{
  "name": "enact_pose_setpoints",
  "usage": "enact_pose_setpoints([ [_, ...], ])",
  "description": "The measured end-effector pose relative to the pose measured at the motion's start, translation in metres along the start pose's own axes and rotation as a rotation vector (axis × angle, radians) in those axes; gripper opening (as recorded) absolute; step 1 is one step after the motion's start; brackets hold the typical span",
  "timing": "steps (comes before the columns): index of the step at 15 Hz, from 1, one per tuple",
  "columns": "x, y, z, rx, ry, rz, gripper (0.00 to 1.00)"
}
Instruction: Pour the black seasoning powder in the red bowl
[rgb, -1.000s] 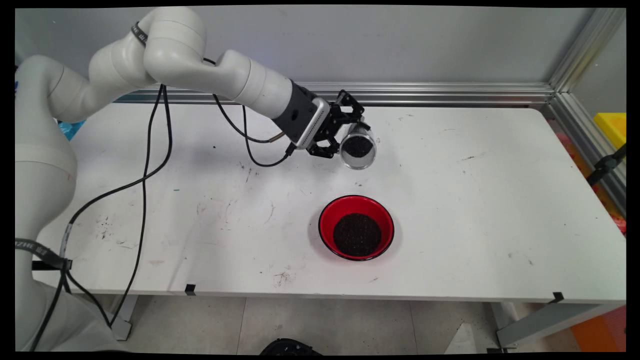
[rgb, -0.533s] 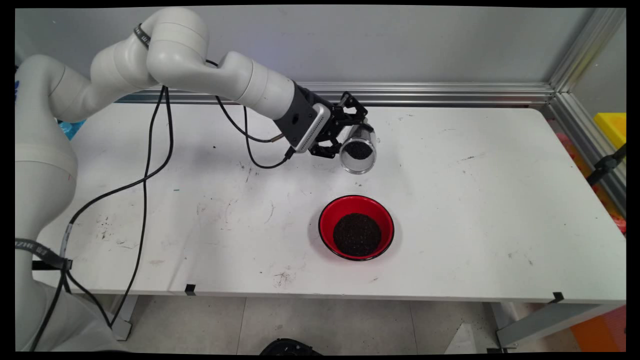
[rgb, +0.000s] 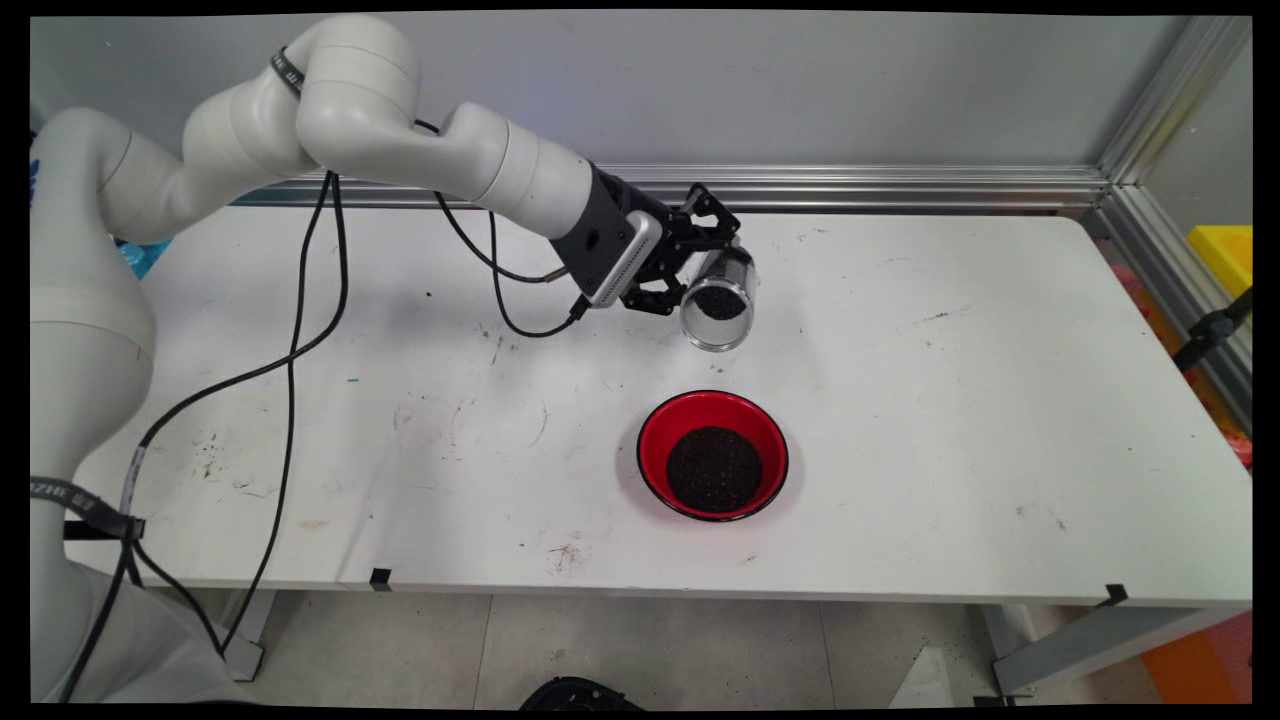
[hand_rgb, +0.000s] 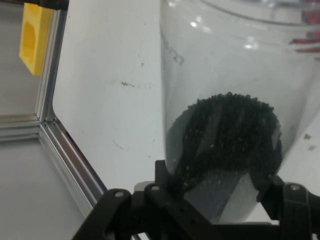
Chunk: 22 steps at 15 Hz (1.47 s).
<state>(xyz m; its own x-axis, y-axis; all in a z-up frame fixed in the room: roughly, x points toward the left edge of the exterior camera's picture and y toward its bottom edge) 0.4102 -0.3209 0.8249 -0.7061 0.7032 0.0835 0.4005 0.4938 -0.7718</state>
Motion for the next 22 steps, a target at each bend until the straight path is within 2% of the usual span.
enact_pose_setpoints([
  [22,-0.0029,-0.0086,0.0072,0.020,-0.005,0.052,0.00],
])
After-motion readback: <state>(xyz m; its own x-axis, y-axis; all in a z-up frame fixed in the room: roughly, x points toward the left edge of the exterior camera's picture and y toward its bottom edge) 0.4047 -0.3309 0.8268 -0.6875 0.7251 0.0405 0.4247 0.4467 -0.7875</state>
